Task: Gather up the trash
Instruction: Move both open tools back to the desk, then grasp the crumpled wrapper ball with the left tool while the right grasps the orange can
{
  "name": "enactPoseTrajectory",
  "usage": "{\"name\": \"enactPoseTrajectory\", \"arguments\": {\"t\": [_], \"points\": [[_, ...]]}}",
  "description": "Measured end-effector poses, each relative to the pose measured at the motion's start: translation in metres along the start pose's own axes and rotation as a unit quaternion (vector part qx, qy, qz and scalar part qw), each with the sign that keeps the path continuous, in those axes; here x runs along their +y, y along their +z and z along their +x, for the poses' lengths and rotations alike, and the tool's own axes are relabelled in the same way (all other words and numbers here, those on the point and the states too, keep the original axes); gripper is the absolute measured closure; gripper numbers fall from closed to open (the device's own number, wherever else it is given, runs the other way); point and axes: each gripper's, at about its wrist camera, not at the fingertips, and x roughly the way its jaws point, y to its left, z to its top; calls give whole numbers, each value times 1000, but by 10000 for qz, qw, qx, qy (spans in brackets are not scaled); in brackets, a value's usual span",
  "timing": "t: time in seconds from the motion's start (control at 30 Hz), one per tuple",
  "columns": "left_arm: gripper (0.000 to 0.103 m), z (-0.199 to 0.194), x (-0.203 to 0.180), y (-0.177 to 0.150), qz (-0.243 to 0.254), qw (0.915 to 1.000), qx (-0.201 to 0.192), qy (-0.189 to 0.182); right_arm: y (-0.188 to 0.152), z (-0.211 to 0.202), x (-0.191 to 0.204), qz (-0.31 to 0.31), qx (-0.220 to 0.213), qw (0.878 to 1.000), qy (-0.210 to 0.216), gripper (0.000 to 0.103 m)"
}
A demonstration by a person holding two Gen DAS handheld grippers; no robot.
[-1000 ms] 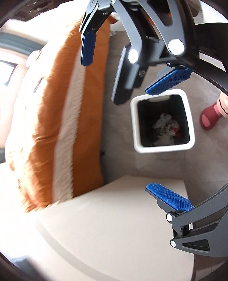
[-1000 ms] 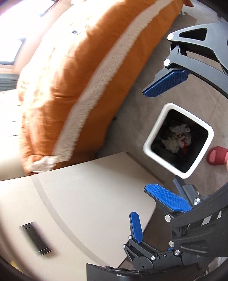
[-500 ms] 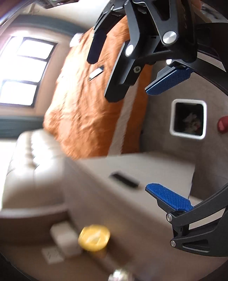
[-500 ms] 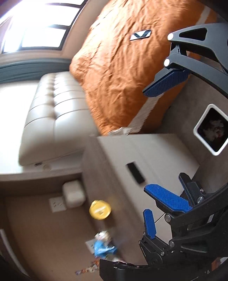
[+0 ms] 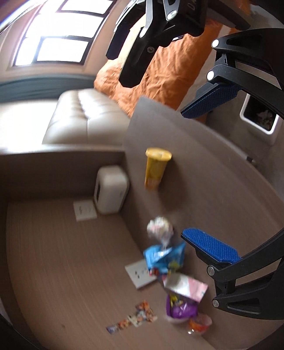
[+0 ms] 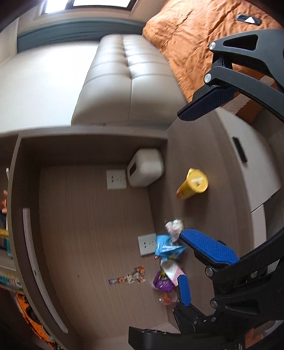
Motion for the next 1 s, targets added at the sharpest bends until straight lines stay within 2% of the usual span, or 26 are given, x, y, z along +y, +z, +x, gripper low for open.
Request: {"name": "enactPoseTrajectory", "arguments": {"t": [0.1,0.2,0.37,0.4,0.5,0.67,0.87,1.0], "points": [[5,3,28,8,-111,9998,-87,152,9,23,15,-159,42,9998,106,4],[5,18,52,18,-28,9996,-265,90,11,43,22,-291,133,9995,26,4],[5,56,77,40,232,9985,-487,-115,7,78,14,-365,425,9983,-169,4],[5,68,82,45,225,9982,-489,-268,4,88,11,-397,509,9976,-230,4],[5,106,90,51,206,9977,-285,-585,-8,115,5,-389,723,9962,-291,4],[5,151,97,47,182,9967,33,-792,-26,154,2,-348,1027,9938,-261,4],[5,190,103,34,234,9946,558,-845,-35,185,3,-473,1309,9902,-102,4],[5,200,102,28,377,9941,634,-790,-39,199,2,-523,1437,9882,33,4]]}}
